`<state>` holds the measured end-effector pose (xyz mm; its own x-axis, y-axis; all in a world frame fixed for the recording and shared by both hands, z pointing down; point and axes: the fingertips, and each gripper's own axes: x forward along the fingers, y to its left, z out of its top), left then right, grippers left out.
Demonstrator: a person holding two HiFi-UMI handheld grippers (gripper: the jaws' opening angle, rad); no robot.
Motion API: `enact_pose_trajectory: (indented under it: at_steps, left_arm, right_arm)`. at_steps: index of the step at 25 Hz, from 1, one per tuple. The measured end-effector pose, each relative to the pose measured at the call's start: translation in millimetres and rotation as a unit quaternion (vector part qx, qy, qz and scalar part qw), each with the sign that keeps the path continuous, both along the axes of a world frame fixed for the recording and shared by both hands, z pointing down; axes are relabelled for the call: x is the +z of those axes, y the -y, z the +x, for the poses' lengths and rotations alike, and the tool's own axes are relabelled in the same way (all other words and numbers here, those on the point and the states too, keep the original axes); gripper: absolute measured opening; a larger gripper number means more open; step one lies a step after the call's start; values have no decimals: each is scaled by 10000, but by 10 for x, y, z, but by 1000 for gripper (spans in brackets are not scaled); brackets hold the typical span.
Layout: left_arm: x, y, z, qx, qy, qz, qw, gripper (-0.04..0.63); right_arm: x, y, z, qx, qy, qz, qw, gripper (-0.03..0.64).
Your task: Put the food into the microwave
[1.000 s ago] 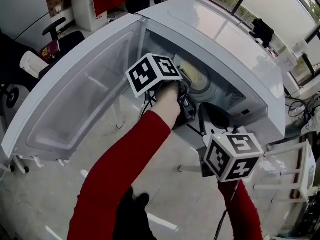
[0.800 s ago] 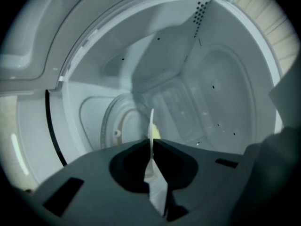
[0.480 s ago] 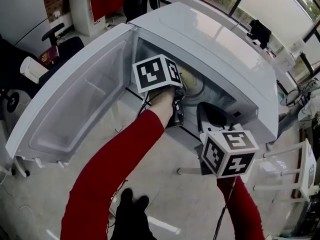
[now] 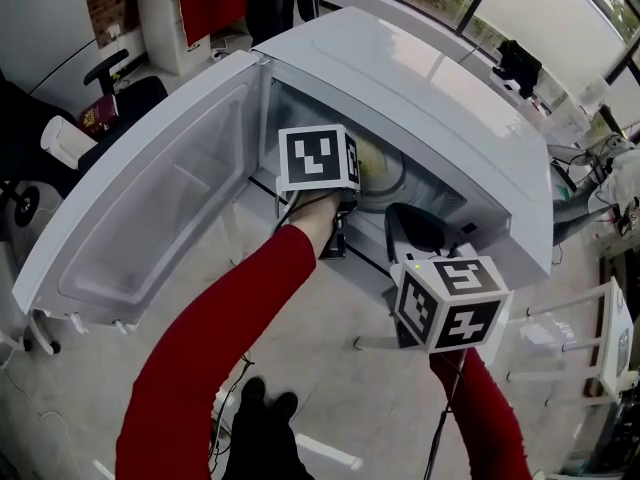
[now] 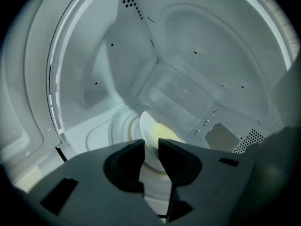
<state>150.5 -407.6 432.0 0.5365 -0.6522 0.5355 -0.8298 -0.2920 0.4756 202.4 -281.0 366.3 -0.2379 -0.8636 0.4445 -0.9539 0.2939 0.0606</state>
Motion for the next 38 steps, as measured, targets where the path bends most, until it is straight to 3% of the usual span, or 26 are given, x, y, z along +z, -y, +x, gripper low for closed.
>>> enact_pose_trajectory:
  at_steps: [7,11,19,23,27,32,38]
  left_arm:
    - [1,20,-16,58,409,355,9985,109]
    - [-69,88,-66,-117,700,660,9953,112]
    - [-5,51,16,31,1021,856,9911,118]
    - [-66,66,-118,-118,823,899,9925,117]
    - [-321,27,-358,-226,700,1397,9874,65]
    - [-511,-217,-437,-25,-306,1456,9889,11]
    - [-738,-733,-515,567,-1071,1743,9772,9]
  right_arm:
    - [35,-1,-17,-9,27,-11,10000,14]
    - [37,-14,4,-20,27,-20,10000,14]
    - [24,-28,0,-5,47,4,10000,14]
    - [37,-26,-26,-55,126,26,9999,14]
    - [11,6,-107,-140,360,156,9991,14]
    - [-115,-6,-239,-306,709,234,9967,14]
    - [-303,-345,-478,-582,1361,274,9886,14]
